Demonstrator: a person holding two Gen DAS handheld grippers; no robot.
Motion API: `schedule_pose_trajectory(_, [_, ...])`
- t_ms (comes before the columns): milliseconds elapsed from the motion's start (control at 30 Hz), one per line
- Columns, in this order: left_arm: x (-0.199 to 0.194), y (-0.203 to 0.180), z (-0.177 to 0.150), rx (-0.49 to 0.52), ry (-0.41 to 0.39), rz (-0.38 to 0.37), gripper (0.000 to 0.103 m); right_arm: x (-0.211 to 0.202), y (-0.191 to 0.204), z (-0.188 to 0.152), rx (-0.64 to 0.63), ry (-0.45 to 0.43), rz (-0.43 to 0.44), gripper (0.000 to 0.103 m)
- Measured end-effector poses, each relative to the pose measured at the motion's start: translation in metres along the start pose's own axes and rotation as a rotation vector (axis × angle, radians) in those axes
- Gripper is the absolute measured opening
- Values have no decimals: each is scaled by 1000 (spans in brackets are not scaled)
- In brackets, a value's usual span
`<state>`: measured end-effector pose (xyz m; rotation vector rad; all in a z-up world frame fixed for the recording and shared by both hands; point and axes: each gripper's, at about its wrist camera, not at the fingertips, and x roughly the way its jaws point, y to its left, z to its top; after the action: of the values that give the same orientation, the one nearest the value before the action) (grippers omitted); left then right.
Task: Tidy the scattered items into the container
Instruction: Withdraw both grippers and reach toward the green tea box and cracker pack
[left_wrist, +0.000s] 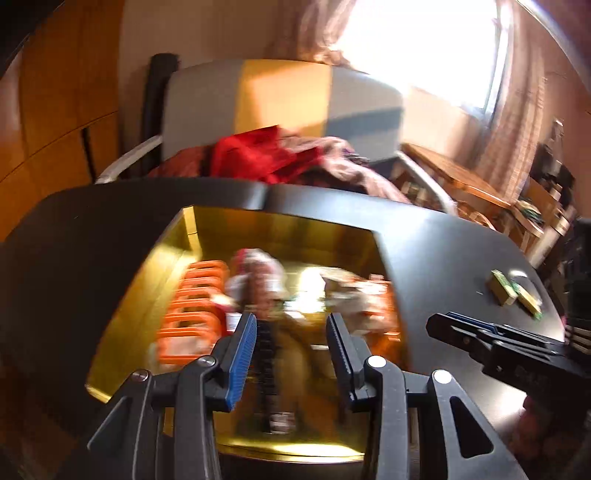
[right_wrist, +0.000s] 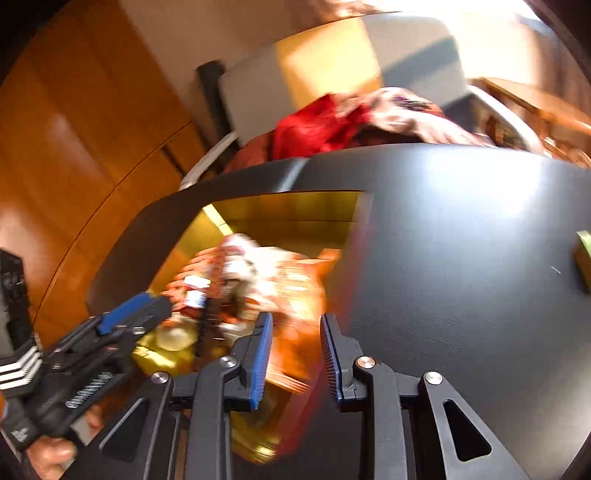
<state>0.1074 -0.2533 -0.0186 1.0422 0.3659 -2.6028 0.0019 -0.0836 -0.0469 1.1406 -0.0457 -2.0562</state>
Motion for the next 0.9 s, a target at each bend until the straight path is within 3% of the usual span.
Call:
schedule_pose_trajectory(133, [3, -49, -1, 85, 30, -96, 44, -32, -68, -16, 127, -33, -103, 49])
schedule_pose_trajectory(233, [12, -93, -7, 168, 76, -175, 44, -58, -128, -29, 227, -54, -198, 50])
schedule_pose_trajectory(367, [29, -145, -20, 282, 134, -225, 44, -92, -200, -41, 339, -84, -313, 54])
schedule_pose_trajectory(567, [63, -207, -33, 364, 254, -303, 44, -139, -281, -55, 461, -123, -430, 62])
schedule_pose_trajectory(733, [83, -238, -34, 389, 309, -337, 44, -157, -321, -51, 481, -130, -457, 64])
schedule_pose_trajectory(900, [96, -253, -30, 413, 322, -332, 44, -149, -346, -8, 384, -135, -514, 64])
